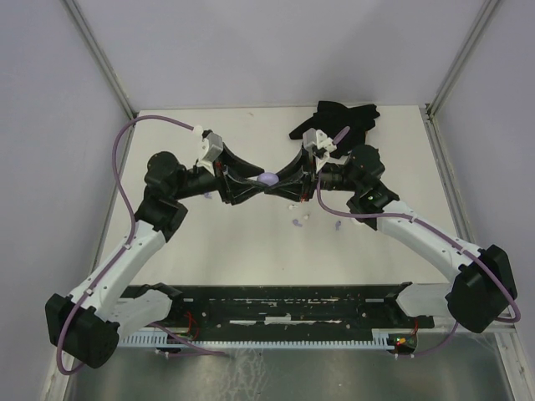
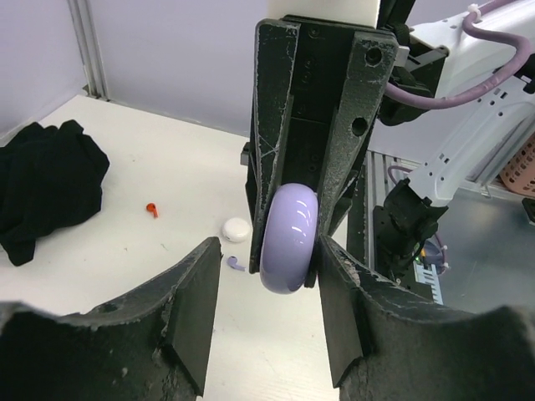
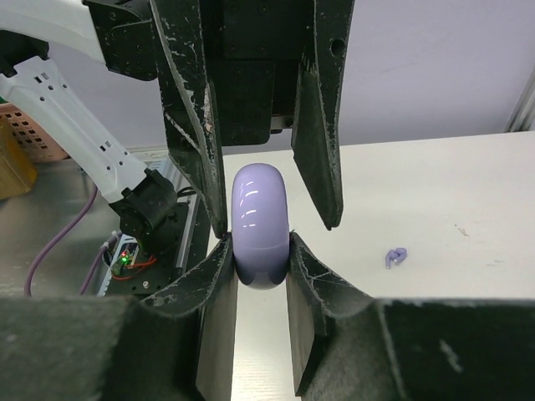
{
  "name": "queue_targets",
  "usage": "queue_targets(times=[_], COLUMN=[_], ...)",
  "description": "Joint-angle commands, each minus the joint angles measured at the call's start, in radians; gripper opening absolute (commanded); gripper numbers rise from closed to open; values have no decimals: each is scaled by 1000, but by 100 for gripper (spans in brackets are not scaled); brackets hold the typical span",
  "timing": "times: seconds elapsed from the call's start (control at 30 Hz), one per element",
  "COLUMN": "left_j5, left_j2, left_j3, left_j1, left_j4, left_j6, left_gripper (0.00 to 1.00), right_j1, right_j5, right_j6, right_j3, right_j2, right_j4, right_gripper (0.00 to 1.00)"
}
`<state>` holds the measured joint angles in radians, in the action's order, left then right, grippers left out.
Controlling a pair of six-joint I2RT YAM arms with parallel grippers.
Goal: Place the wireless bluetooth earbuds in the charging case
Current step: Pick up the charging case at the center of the board, then open the charging case, then pick up the earbud from the center of the board.
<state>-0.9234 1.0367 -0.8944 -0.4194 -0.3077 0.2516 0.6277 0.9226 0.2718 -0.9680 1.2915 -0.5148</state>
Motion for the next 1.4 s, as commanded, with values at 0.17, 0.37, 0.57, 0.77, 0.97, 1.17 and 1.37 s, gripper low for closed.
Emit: queue_targets(times=[0.17,0.37,0.57,0.77,0.97,1.17,1.37], left_j5=[96,101,127,142,380,805,1050], left_j2=[0,6,15,23,-26,-16,66], left_j3=[-70,-82,-92,-94,-95,-118,-101], left_j1=[0,0,11,14,31,58,96], left_j4=[18,13,50,100,264,562,704], left_j6=[12,62,84,95,60,72,201], left_gripper=[57,57,57,58,73,77,83], right_j1=[1,2,2,2,2,1,2], right_j5=[71,77,79,48,-92,-209,-278], right_j6=[-43,-123,-150,-192,-335,-423,-454], right_j3=[0,9,13,15,40,97,161], right_j2=[-32,-51,-53,-54,-70,-130,-176], right_j4=[13,78,102,132,250,332,355], right_gripper=[2,2,2,2,2,3,4])
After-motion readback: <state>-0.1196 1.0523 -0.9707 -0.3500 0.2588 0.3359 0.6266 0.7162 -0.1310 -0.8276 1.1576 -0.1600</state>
